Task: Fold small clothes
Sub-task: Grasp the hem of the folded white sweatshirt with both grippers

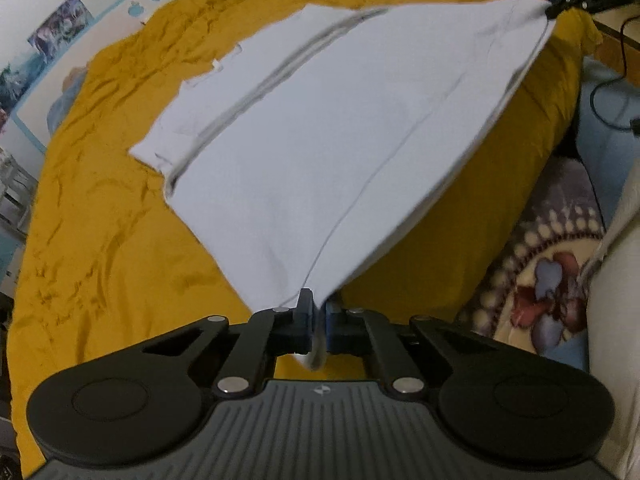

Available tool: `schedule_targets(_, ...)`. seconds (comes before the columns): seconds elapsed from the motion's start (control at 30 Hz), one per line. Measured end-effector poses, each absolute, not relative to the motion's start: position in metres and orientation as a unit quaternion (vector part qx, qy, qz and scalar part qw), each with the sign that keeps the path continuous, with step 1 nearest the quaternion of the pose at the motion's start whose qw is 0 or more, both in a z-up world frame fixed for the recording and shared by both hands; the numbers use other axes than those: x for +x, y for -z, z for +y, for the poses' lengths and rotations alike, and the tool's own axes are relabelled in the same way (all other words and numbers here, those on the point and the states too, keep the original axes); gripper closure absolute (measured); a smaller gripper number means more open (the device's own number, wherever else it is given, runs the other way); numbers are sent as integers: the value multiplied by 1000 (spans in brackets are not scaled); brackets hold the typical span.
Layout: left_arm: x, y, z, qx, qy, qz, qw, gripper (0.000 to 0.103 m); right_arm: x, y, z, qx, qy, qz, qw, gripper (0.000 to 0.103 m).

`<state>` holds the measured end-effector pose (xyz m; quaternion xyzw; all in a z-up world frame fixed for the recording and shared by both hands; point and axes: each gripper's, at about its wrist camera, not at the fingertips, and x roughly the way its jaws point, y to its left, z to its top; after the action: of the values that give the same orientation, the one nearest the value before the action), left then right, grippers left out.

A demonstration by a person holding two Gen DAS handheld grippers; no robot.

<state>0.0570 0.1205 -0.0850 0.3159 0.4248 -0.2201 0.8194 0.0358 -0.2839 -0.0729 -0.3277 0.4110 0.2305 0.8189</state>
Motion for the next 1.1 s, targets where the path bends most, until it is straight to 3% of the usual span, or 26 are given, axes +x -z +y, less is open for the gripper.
schedule_targets(0.17,57,110,115,329,215,448,803,97,38,94,-274,-348,-240,441,791,102)
schedule_targets(0.3,50,100,119,333,215,442,805,70,34,100,-273,-359,-236,453,781,96)
schedule_targets(0.33,46,98,118,345,211,433,806,64,32,97,-273,-365,-236,447,781,91)
schedule_targets(0.4,40,95,111,368,204,408,810,43,27,90,-270,-372,-237,429,788,72)
schedule_targets(0.5,37,95,98,388,214,378,813,36,20,83,-257,-372,-256,402,797,61)
schedule_targets(0.57,38,104,90,407,217,369,807,34,19,91,-245,-379,-268,387,797,61)
schedule_targets(0.73,38,136,75,470,190,355,786,33,13,118,-220,-429,-295,371,769,55)
schedule_targets(0.8,42,140,74,455,180,358,796,34,15,127,-219,-438,-297,374,762,49)
schedule_targets(0.93,52,140,75,425,168,369,809,37,17,138,-218,-443,-293,373,761,49)
schedule_targets(1.03,53,127,78,405,171,374,817,55,19,135,-218,-459,-278,358,764,63)
schedule_targets(1.1,52,117,82,385,168,374,827,86,16,128,-218,-476,-261,336,770,64)
